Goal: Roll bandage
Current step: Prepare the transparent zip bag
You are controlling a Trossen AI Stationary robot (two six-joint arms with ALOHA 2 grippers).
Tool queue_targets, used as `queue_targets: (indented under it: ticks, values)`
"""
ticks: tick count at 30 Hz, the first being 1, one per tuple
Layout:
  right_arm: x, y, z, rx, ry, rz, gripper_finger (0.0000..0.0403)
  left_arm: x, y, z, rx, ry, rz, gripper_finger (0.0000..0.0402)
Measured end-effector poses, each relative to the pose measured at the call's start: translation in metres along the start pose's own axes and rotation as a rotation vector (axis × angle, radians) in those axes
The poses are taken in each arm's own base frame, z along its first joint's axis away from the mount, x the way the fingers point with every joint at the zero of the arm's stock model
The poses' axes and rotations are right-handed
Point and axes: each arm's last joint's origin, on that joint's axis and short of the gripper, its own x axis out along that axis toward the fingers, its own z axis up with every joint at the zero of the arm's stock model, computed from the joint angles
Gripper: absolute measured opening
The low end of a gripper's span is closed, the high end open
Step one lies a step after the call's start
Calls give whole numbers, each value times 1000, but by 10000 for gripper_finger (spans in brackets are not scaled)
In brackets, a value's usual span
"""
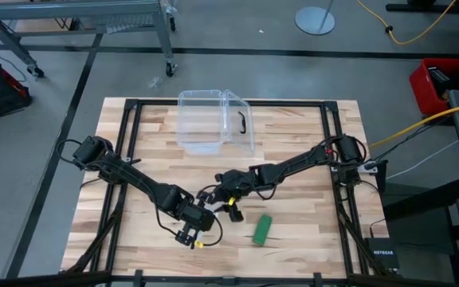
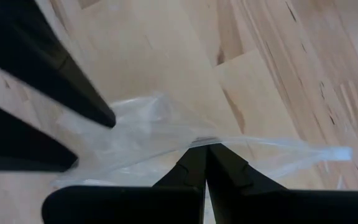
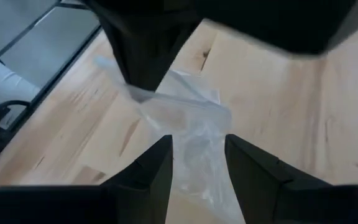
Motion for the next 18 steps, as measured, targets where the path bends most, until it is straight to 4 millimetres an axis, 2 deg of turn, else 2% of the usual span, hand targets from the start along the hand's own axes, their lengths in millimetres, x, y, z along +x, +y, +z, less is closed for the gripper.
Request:
queue_targets:
  ticks: [18]
  values:
    - [0,3,8,-26,-76,5,150,0,1,-3,-15,29,21,0]
